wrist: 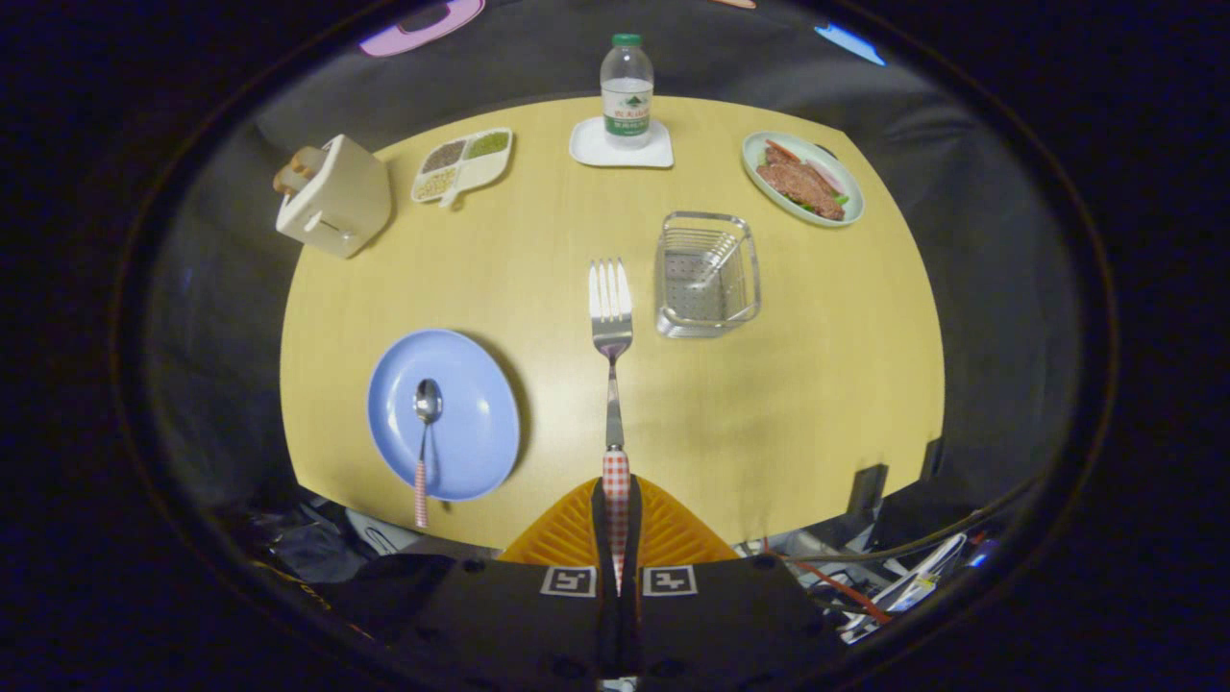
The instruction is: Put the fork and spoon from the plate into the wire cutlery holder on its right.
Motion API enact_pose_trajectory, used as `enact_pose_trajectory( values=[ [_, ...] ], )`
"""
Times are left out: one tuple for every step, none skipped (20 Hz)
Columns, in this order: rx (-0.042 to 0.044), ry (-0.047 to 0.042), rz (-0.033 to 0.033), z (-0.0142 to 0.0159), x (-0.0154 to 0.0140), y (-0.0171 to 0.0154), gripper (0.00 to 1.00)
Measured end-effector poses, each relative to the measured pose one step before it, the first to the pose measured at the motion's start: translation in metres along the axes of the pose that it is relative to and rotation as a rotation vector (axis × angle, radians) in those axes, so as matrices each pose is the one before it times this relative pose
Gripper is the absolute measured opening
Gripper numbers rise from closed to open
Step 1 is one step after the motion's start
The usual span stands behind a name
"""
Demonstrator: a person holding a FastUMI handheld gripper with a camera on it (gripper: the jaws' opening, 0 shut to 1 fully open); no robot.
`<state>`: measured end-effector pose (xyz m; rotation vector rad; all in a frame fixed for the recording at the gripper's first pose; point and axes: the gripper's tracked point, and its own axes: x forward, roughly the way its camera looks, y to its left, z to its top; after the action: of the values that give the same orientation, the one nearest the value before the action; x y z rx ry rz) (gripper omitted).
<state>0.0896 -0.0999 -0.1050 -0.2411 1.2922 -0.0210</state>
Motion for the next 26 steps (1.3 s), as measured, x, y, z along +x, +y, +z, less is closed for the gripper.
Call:
enact_pose_trajectory(
  values=[
    [-0.01245, 0.02372, -0.0166, 0.00392, 0.00224, -0.01222, 0.04],
    [-0.00983, 0.02743, -0.0092, 0.003, 0.00082, -0.01035, 0.04],
    [-0.01765, 0.0348, -0.00873, 0.00182, 0.001, -0.00909, 0.04],
    [-0.02894, 0.03916, -0.00893, 0.00202, 0.0009, -0.0091, 0.04],
    [-0.03797, 0.03437, -0.01663, 0.00191, -0.00009, -0.00925, 0.04],
    [-0.04196, 0.03546, -0.01594, 0.00313, 0.00118, -0.00902, 0.04],
    [-0.03589, 0.03176, -0.00668, 0.00395, 0.0011, -0.00681, 0.04],
    [-0.02526, 0.02692, -0.0023, 0.00478, -0.00023, -0.00439, 0.04],
    [-0.01371, 0.03251, 0.00513, 0.00307, 0.00174, -0.00398, 0.04],
    [-0.01215, 0.03543, 0.00547, 0.00359, 0.00133, -0.00282, 0.04],
    [-0.01527, 0.02891, 0.00364, 0.00255, 0.0018, -0.00354, 0.04],
    [-0.01712, 0.0248, -0.00404, 0.00494, 0.00106, -0.00405, 0.04],
    [-0.01778, 0.01916, -0.00691, 0.0059, 0.00186, -0.00443, 0.04],
    [-0.0147, 0.0191, -0.00264, 0.00473, 0.00047, -0.0033, 0.04],
    [-0.01237, 0.0188, 0.00631, 0.00372, 0.00134, -0.00035, 0.04],
    [-0.01279, 0.0217, 0.0075, 0.00417, 0.0007, 0.00047, 0.04],
    [-0.01089, 0.0114, -0.00643, 0.00456, 0.00183, -0.00213, 0.04],
    [-0.01005, 0.01137, -0.00925, 0.00381, 0.00114, -0.00176, 0.05],
    [-0.00499, 0.01085, 0.00035, 0.00365, 0.00182, 0.00079, 0.06],
    [-0.00064, 0.01393, 0.0001, 0.00083, 0.00179, 0.00082, 0.07],
    [0.00164, 0.0113, -0.00332, 0.001, 0.00173, -0.00034, 0.08],
    [0.00428, 0.00718, -0.00153, 0.0026, -0.00054, -0.00036, 0.1],
    [0.00902, -0.00289, 0.00748, 0.00279, 0.00049, 0.00088, 0.11],
    [0.00877, -0.00213, 0.00513, 0.00257, -0.00093, 0.00182, 0.15],
    [0.00588, 0.00305, 0.00344, -0.0006, -0.00031, -0.00021, 0.17],
    [-0.00016, -0.00599, 0.00329, 0.00001, -0.00122, 0.00131, 0.22]
  ],
)
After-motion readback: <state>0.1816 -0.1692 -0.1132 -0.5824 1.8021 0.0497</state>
